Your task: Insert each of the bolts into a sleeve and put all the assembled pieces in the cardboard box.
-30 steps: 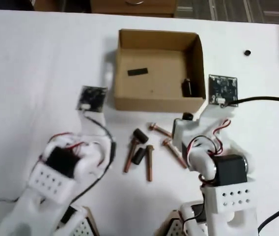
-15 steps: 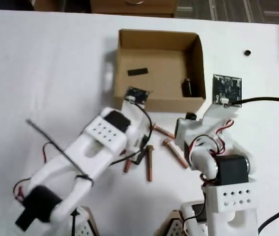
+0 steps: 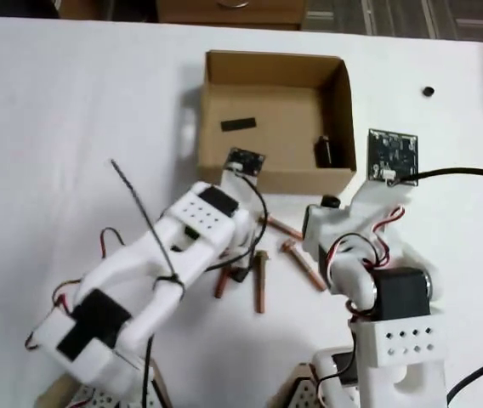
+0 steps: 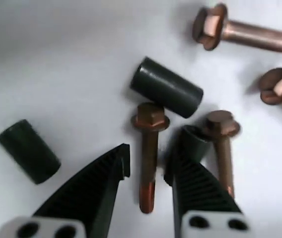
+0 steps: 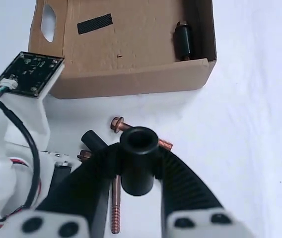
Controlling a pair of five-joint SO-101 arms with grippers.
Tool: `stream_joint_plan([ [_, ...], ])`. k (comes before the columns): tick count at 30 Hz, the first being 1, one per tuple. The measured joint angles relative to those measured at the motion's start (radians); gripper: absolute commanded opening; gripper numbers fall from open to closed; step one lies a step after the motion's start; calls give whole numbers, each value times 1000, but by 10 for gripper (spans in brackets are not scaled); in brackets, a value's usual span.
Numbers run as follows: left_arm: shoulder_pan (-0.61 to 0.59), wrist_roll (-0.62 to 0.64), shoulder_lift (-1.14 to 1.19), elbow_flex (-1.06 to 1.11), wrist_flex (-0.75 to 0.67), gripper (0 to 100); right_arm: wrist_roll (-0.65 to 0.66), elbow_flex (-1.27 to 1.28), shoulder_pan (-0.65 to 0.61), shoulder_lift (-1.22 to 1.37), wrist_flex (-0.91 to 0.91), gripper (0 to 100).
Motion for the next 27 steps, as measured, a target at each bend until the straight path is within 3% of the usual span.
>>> stream_joint_plan([
  [11,3,0,87,-6,-41,151,0,0,0,0,0,20],
  [16,-12,2,124,-14,-61,15,0,0,0,0,0,20],
  [27,-8,3,123,-21,-75,20,0,0,0,0,0,20],
])
